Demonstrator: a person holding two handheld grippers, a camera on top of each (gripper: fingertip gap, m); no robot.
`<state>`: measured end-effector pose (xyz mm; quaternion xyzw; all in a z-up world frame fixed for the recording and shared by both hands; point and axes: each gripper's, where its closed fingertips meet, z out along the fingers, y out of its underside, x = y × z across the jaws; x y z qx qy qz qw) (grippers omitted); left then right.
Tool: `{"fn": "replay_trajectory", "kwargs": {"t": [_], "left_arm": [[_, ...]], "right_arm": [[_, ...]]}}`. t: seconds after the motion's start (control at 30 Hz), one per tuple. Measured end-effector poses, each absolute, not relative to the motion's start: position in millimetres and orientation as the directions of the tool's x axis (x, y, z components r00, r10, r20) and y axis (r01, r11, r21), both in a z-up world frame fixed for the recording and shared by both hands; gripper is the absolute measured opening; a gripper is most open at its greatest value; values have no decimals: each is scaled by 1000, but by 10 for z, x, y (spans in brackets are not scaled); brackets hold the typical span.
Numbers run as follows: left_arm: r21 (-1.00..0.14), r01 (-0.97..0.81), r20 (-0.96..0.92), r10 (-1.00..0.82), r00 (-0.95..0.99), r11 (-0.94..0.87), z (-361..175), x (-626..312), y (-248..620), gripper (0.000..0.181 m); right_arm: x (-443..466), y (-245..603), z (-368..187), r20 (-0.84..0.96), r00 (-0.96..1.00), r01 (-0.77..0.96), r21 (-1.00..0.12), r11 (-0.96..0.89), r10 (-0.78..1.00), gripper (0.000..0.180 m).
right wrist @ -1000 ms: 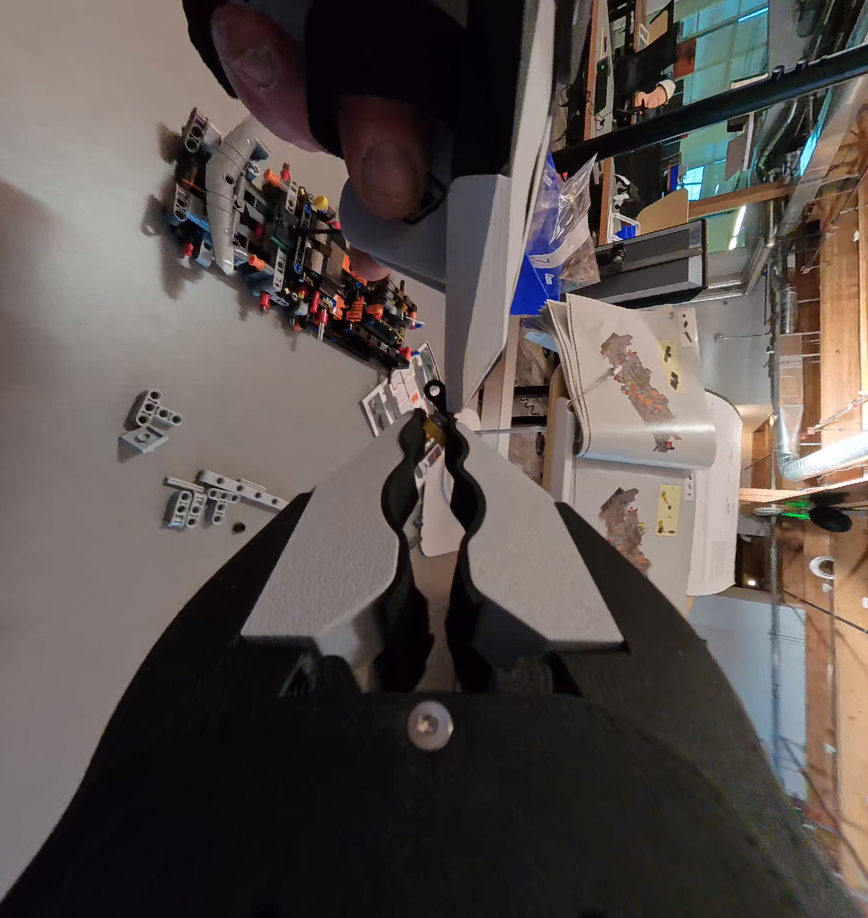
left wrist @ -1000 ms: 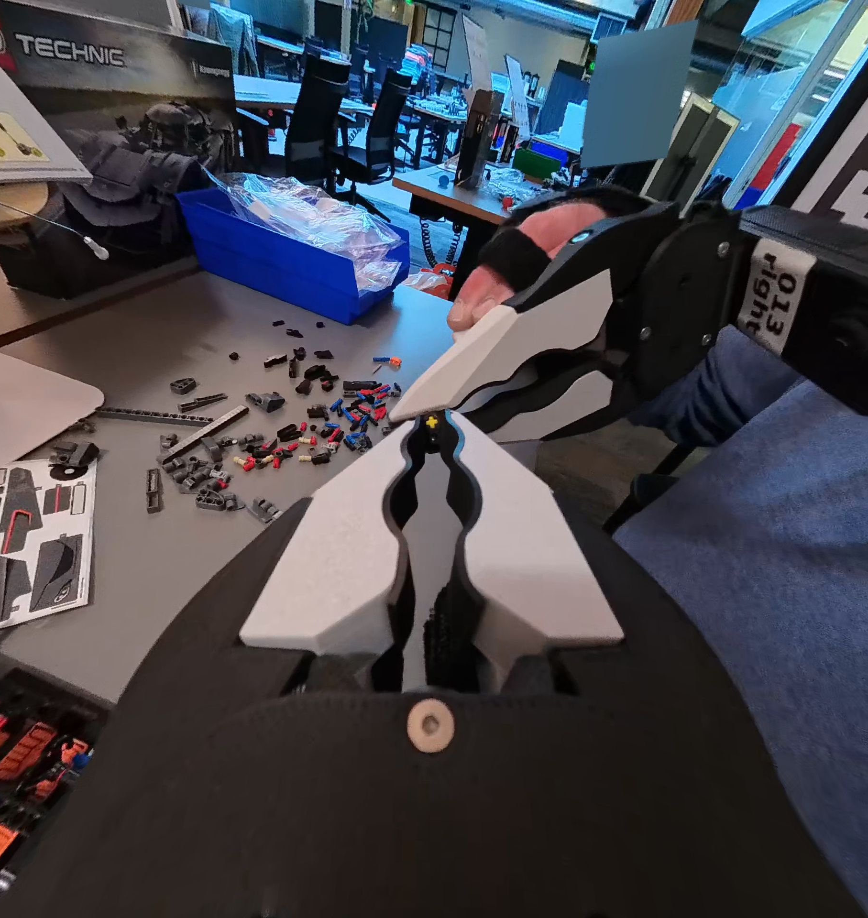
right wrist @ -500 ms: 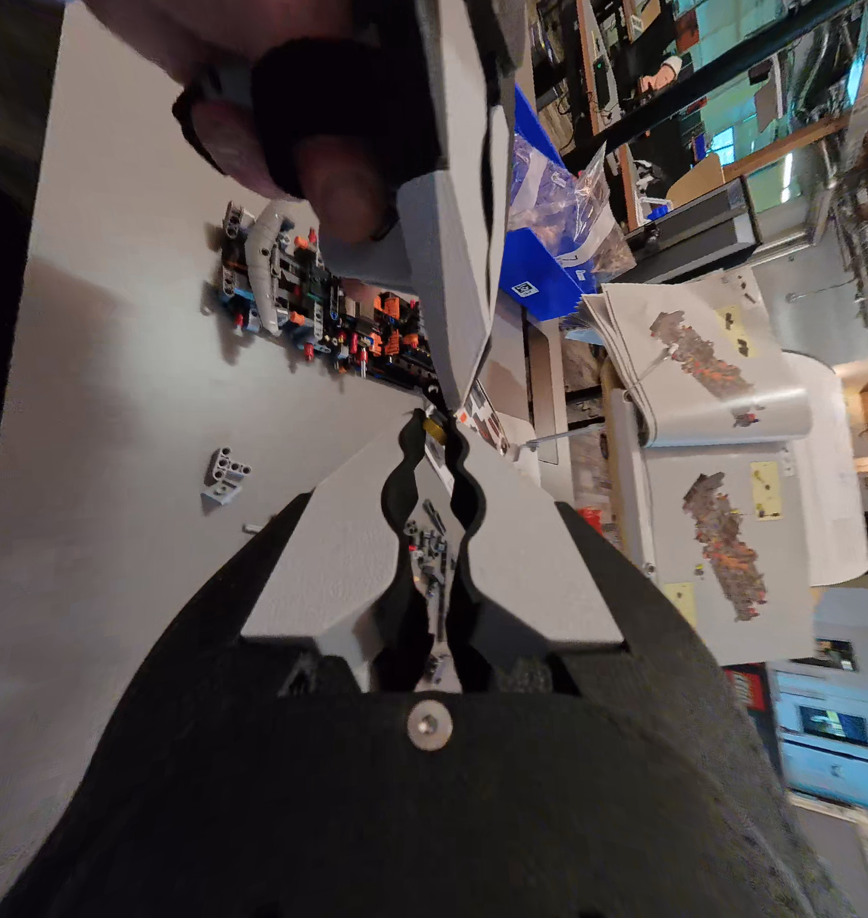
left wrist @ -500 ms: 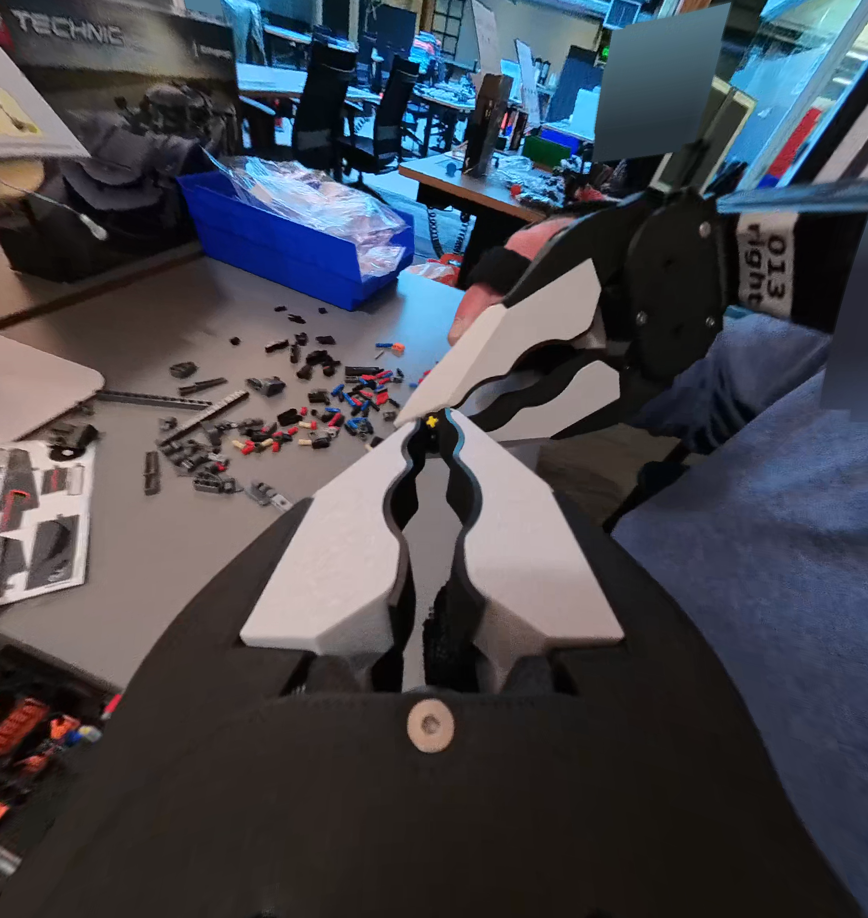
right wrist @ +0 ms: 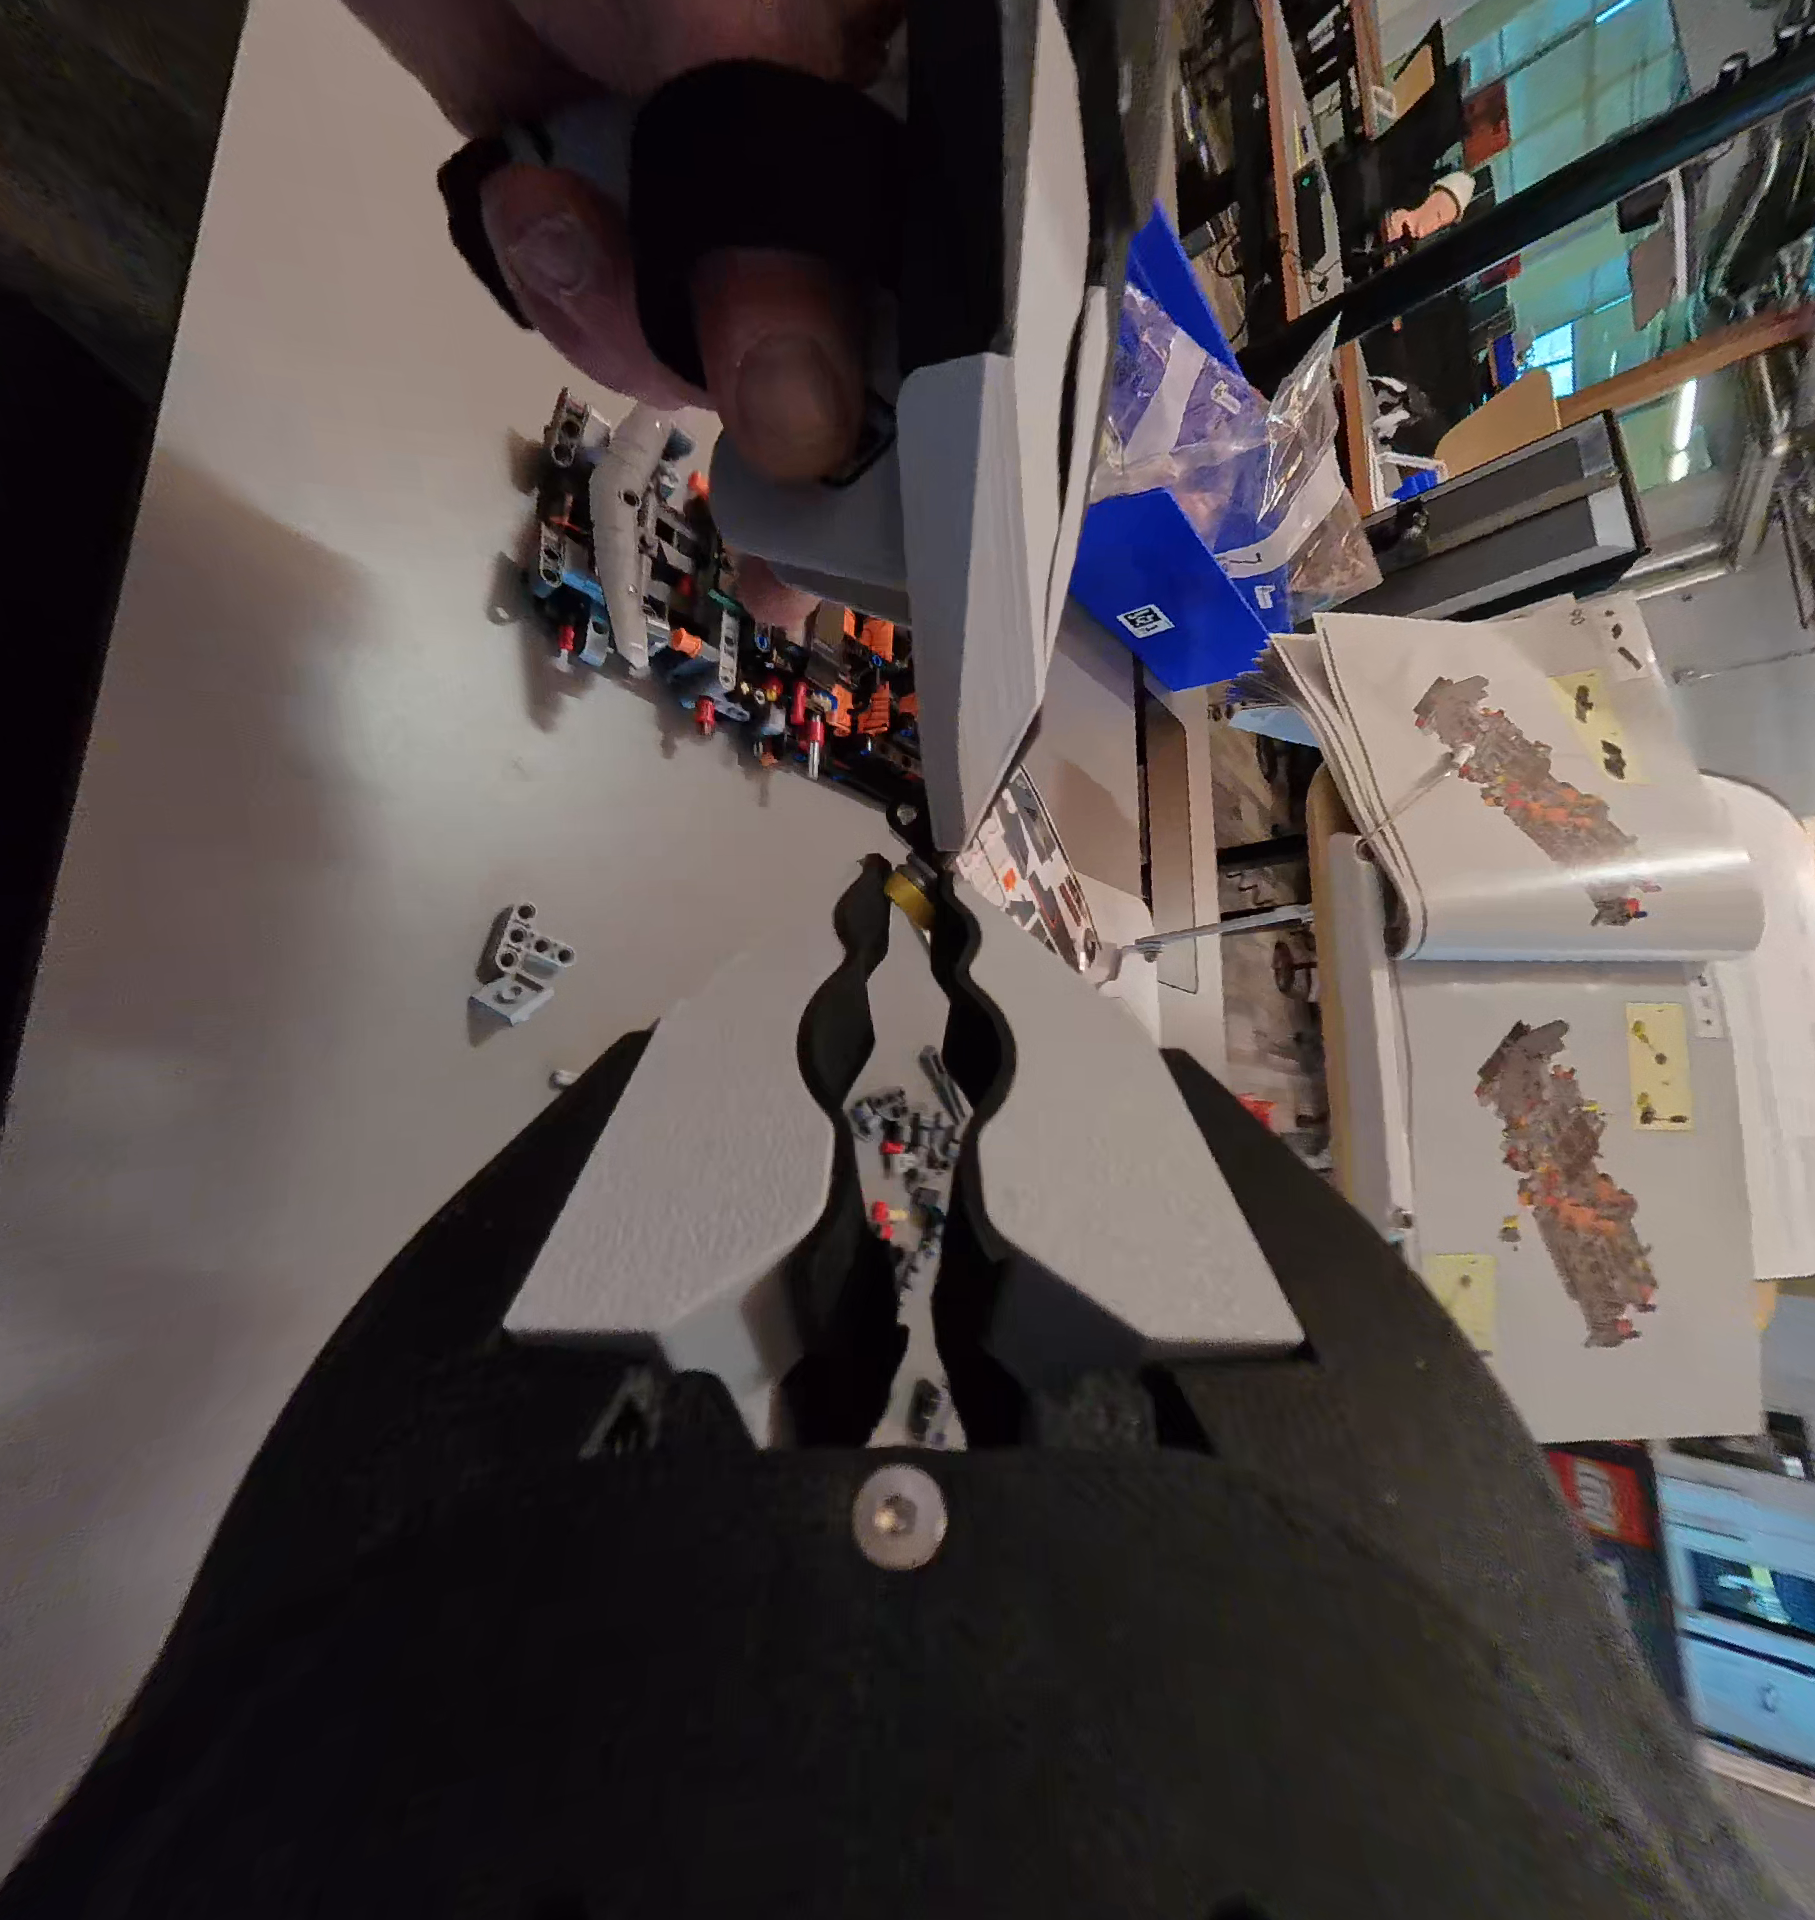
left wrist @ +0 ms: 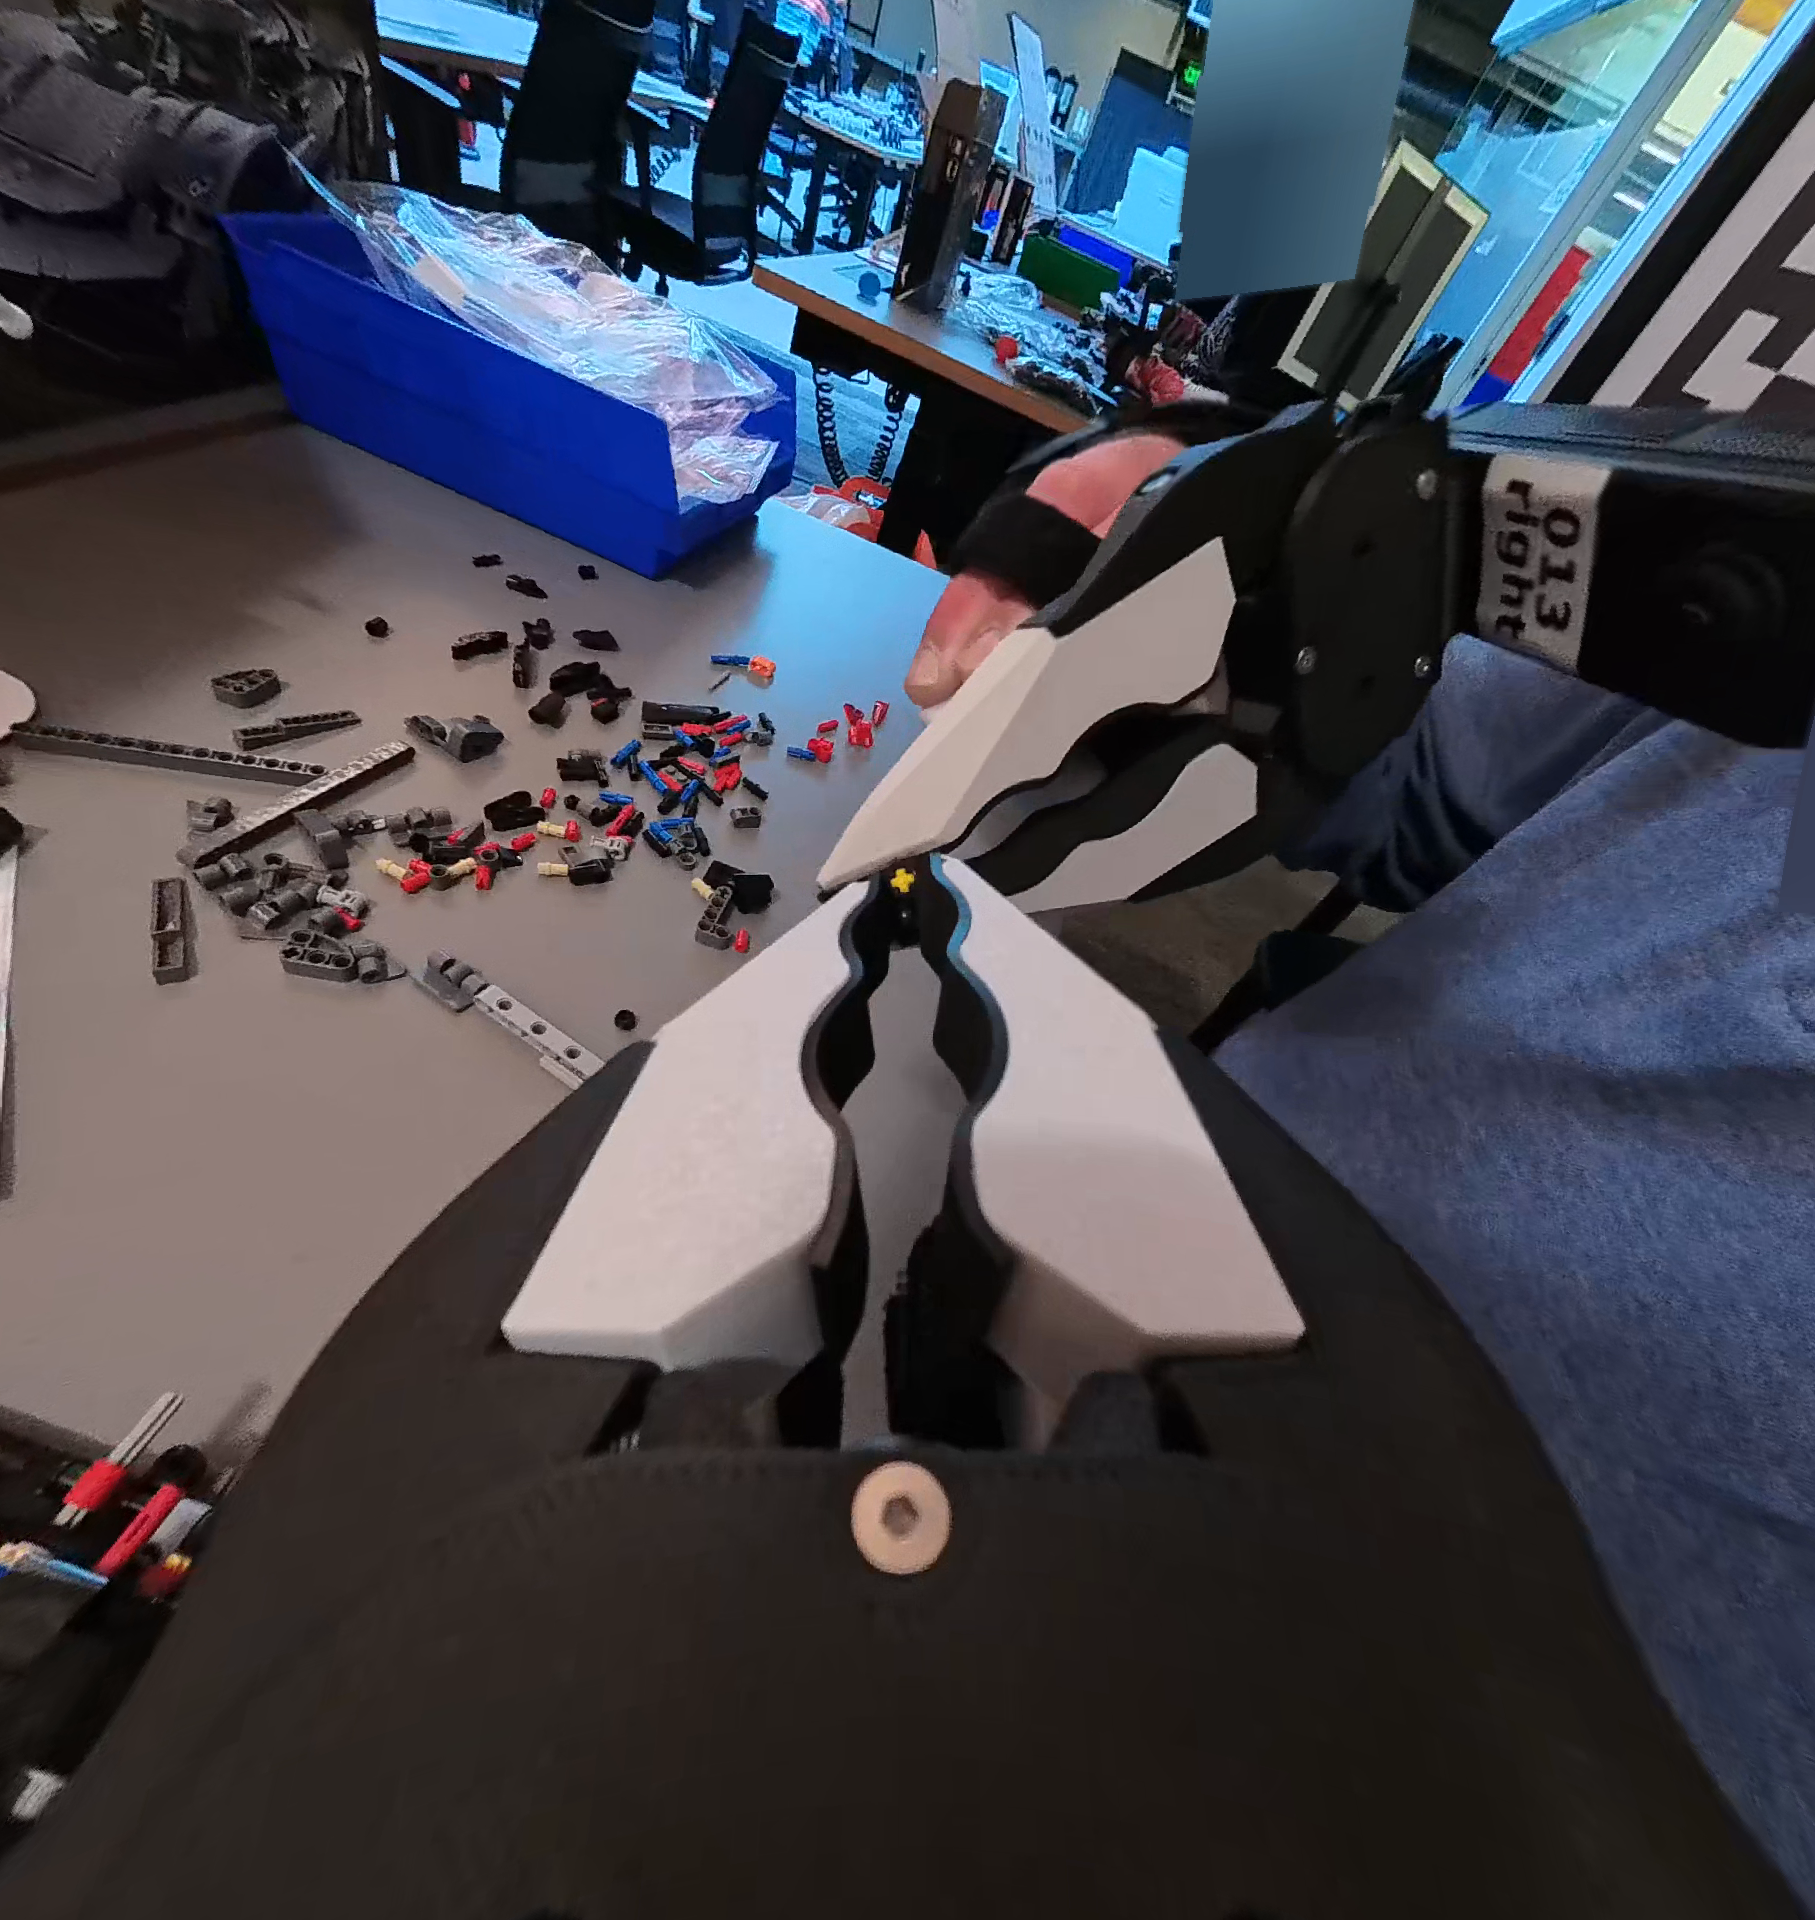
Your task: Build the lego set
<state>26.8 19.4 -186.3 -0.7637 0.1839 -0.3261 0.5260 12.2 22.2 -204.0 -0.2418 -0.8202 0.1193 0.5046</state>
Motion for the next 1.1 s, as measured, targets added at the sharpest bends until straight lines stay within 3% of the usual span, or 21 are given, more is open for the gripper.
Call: {"fn": "replay_trajectory", "kwargs": {"t": [0.3, 0.43, 0.53, 0.63, 0.7, 1.0, 1.1], "left_arm": [[-900, 76, 365, -649, 668, -428, -1928, 343, 162, 4], [-892, 143, 420, -667, 615, -430, -1881, 371, 139, 4], [-881, 177, 452, -667, 593, -439, -1933, 377, 129, 4], [-889, 195, 442, -666, 601, -413, -1911, 369, 129, 4], [-926, 103, 332, -652, 681, -364, -1929, 350, 141, 4], [-955, -120, 50, -543, 838, -273, -1983, 352, 144, 4], [-950, -66, 125, -562, 817, -307, -1967, 370, 111, 4]], "right_arm": [[196, 205, -2085, 837, -400, 214, -311, 926, 374, 5], [218, 174, -2044, 849, -388, 165, -319, 933, 358, 5], [220, 159, -2094, 842, -389, 151, -341, 928, 373, 5], [214, 149, -2074, 799, -382, 148, -443, 884, 464, 6], [197, 161, -2100, 736, -384, 196, -524, 829, 557, 6], [187, 182, -2168, 679, -323, 273, -600, 752, 659, 7], [211, 141, -2149, 707, -313, 258, -580, 773, 634, 6]]}}
